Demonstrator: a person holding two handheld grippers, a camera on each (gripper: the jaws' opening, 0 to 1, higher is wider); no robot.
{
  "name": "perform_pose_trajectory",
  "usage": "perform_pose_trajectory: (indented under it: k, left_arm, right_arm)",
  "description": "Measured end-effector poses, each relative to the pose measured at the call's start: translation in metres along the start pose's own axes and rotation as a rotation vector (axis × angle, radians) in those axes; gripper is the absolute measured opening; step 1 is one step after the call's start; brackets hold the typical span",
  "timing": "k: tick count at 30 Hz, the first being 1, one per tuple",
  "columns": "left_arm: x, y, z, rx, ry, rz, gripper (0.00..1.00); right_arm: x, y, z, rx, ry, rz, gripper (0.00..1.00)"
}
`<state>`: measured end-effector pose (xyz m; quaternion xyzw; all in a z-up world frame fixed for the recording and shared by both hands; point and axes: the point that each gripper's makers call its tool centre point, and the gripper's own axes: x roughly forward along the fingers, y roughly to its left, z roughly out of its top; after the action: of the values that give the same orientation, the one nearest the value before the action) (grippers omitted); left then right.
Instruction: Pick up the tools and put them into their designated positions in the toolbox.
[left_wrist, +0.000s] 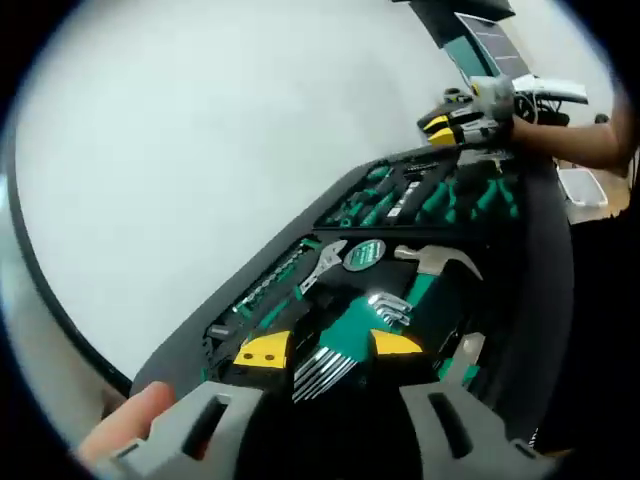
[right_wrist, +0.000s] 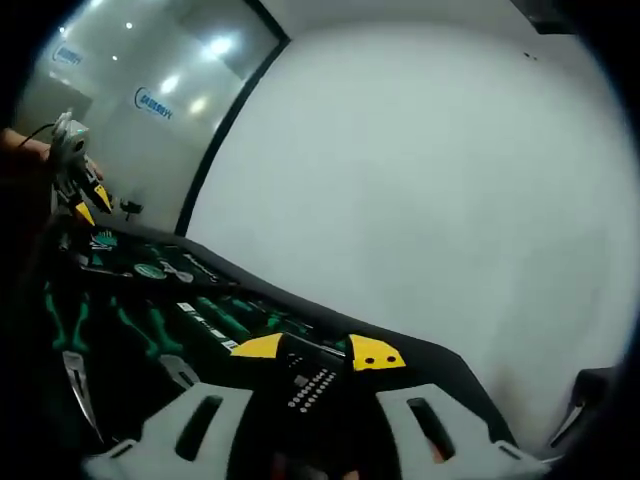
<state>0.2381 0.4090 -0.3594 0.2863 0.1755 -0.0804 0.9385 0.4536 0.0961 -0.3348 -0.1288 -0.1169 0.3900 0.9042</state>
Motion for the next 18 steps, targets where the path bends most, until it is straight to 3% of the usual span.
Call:
perform_pose_trajectory:
  k: [4, 6, 9, 11, 13, 18]
  left_arm:
    - [-0.007, 0.012, -0.006, 0.053, 0.047, 0.081, 0.23]
    - [-0.013, 0.015, -0.006, 0.061, 0.044, 0.094, 0.23]
    - [-0.019, 0.026, -0.018, -0.050, 0.087, 0.120, 0.19]
    - [-0.019, 0.023, -0.025, -0.135, 0.094, 0.099, 0.15]
    - [-0.014, 0.014, -0.023, -0.196, 0.056, 0.055, 0.15]
    - [0.003, 0.003, -0.019, -0.175, 0.046, 0.006, 0.15]
  right_arm:
    - [-0.003, 0.002, 0.003, -0.005, -0.010, -0.002, 0.21]
    - [-0.004, 0.002, 0.005, -0.002, -0.015, -0.003, 0.21]
    - [-0.003, 0.003, 0.004, 0.006, -0.017, 0.002, 0.21]
    - [-0.005, 0.005, 0.004, 0.006, -0.014, 0.006, 0.21]
    - [-0.007, 0.007, 0.005, 0.000, -0.016, 0.008, 0.21]
    - [-0.006, 0.008, 0.003, -0.015, -0.012, 0.010, 0.21]
